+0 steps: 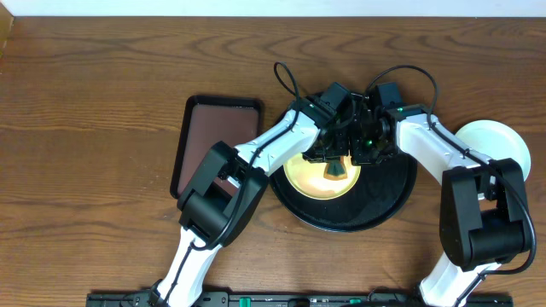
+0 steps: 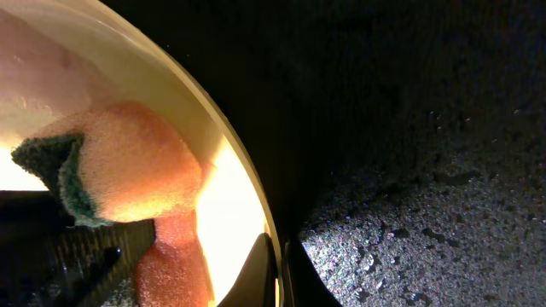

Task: Clean dirty plates on tray and stack at the side
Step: 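Scrub the yellow plate with the sponge in the left gripper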

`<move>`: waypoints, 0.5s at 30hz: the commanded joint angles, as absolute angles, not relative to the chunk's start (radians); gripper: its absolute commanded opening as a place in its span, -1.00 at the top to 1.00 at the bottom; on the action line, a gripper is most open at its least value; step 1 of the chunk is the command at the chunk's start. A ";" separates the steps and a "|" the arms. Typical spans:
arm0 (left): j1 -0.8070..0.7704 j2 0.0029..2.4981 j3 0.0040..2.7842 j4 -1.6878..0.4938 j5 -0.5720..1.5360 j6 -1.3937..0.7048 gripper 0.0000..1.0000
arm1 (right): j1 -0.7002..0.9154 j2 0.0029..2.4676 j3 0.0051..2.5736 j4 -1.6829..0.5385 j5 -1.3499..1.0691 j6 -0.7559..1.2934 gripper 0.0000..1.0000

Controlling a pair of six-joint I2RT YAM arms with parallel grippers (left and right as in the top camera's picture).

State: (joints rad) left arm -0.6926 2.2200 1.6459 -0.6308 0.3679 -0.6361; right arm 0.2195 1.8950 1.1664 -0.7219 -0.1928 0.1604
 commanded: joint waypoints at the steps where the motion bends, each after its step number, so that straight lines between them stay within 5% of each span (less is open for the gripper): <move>1: -0.633 2.243 1.640 -0.679 0.348 -0.618 0.85 | 0.223 1.900 1.148 -0.722 -0.155 0.164 0.98; 15: -0.536 2.243 1.640 -0.984 -0.032 -0.513 0.85 | 0.223 1.900 1.148 -0.722 -0.155 0.164 0.98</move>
State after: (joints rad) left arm -0.5526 2.2120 1.6661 -0.9104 0.2024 -0.5438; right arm 0.2195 1.8954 1.1664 -0.7204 -0.1936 0.1604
